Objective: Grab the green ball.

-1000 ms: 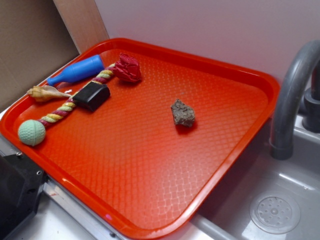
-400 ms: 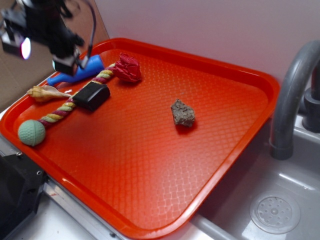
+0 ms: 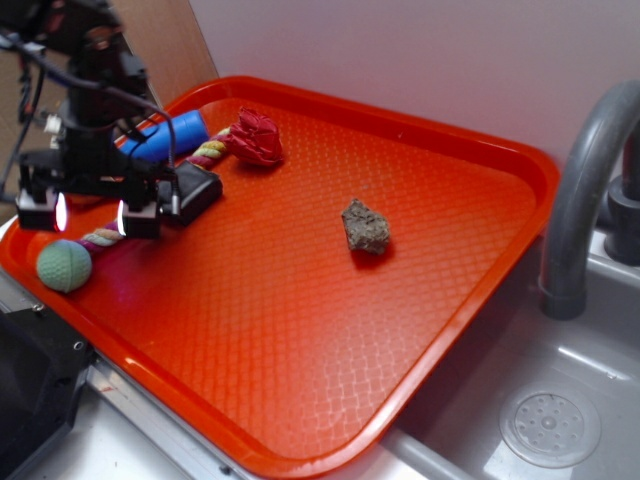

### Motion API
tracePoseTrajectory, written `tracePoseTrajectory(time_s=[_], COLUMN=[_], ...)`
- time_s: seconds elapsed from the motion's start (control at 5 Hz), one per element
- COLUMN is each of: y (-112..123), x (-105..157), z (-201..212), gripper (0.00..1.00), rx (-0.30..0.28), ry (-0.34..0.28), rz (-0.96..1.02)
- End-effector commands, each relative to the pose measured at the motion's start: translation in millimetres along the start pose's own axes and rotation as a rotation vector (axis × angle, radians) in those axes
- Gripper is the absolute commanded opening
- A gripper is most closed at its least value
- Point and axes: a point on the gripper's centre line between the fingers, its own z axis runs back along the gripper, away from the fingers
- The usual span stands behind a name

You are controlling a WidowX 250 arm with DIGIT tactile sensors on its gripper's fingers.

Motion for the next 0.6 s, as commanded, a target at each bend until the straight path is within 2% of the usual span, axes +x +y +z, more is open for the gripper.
tracePoseTrajectory(time_s=[0.0, 0.4], y=[23, 29], x=[-24, -39], z=[-5, 25], gripper=[1.0, 1.0], rx=[-0.114, -0.189], ry=[0.094, 0.082], rz=[-0.118, -0.189])
